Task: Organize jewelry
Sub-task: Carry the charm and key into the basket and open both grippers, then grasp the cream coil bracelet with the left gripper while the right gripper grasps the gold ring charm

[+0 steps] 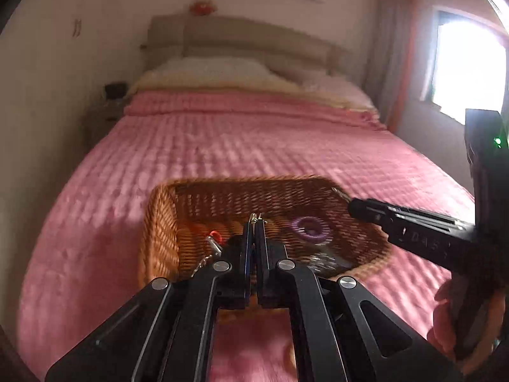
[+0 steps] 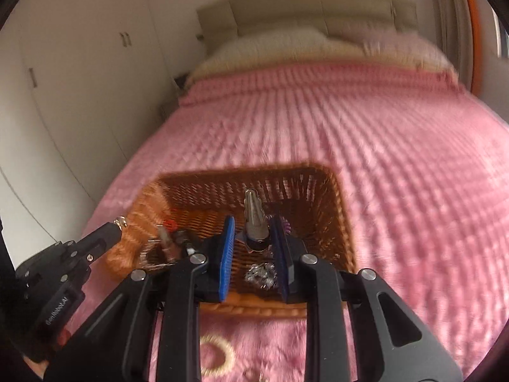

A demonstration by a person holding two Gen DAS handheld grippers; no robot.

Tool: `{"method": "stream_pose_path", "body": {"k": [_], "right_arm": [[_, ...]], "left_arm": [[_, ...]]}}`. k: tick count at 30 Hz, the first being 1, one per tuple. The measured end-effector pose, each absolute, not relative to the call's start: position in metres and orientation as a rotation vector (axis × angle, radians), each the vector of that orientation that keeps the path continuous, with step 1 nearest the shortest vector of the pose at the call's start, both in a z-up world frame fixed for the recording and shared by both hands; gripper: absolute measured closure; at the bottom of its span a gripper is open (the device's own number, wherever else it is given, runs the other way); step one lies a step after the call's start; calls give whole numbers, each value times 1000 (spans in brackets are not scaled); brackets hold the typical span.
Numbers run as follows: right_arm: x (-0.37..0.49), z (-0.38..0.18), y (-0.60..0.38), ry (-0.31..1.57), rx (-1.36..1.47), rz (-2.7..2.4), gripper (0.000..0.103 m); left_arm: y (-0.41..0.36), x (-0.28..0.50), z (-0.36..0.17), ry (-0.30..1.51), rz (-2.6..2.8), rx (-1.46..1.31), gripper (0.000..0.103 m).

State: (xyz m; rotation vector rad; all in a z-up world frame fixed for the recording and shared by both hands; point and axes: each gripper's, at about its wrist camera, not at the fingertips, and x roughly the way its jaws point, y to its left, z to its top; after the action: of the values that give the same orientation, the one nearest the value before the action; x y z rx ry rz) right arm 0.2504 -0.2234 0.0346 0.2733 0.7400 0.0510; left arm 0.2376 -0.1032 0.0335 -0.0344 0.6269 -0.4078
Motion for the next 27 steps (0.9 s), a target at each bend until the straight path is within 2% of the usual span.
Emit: {"method": "stream_pose_path", "body": {"k": [9,10,12,14,15,16,17,23,27], "right_arm": [[277,-12,-224,859,315,47,82],[278,-14,-224,864,317,42,82],[279,-16,-225,871,325,40,82],[278,-15,-226,874,325,43,74],[274,-12,-226,869,327,52,69],[272,-9,-226,862,325,49,57],[265,-3,-226,844,316,39,54],[219,20,-229,784,303,68,54],[177,22,-226,764,288,90,54]], "left_arm": [[-103,264,2,707,-361,-55,100],[-102,262,3,706,-372,-65,97],[-102,258,6,702,-380,-71,72],[-100,251,12,681,-387,-74,65],[-98,248,15,670,-394,-75,65],[-97,242,20,659,-400,-77,65],[-96,239,23,652,-404,-80,65],[-83,189,42,588,-458,-108,60],[-79,157,37,590,-483,-108,60]]}}
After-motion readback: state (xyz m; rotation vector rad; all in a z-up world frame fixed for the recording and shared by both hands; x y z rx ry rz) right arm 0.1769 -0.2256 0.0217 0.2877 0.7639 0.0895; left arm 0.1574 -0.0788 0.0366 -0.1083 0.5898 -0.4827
